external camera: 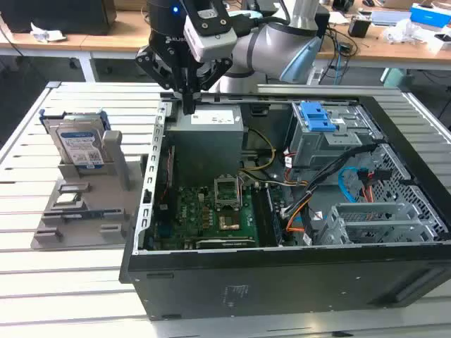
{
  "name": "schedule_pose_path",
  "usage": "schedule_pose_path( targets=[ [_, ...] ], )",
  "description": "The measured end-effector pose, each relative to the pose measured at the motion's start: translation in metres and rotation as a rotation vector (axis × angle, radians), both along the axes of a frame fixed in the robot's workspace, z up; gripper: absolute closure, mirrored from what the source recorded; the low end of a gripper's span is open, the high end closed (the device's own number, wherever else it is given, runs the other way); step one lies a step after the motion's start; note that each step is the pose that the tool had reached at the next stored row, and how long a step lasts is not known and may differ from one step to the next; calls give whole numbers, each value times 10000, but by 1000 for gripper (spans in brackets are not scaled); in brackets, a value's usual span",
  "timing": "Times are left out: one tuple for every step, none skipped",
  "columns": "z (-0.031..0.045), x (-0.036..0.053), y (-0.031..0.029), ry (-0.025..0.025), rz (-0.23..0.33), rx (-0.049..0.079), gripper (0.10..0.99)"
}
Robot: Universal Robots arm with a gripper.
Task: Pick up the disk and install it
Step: 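Reach for the disk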
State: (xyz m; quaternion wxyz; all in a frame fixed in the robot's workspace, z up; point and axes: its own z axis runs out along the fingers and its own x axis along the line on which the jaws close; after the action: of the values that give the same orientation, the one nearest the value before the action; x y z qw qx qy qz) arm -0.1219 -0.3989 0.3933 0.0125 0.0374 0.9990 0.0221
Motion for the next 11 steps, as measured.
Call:
schedule_pose_path(
  targets=[
    [0, -14, 0, -1, -1, 1, 980],
    [0, -37, 0, 0, -1, 0, 980],
    [0, -55, 0, 0, -1, 1, 980],
    [0, -64, 0, 0, -1, 0, 980],
    [0, -76, 0, -1, -1, 0, 980],
    [0, -86, 0, 0, -1, 0, 980],
    [0, -96, 0, 0, -1, 0, 980],
    [0, -110, 0, 0, 0, 0, 980],
    [0, -124, 0, 0, 0, 0, 980],
    [0, -139, 0, 0, 0, 0, 980],
    [-1, -150, 0, -1, 0, 1, 980]
  ],
)
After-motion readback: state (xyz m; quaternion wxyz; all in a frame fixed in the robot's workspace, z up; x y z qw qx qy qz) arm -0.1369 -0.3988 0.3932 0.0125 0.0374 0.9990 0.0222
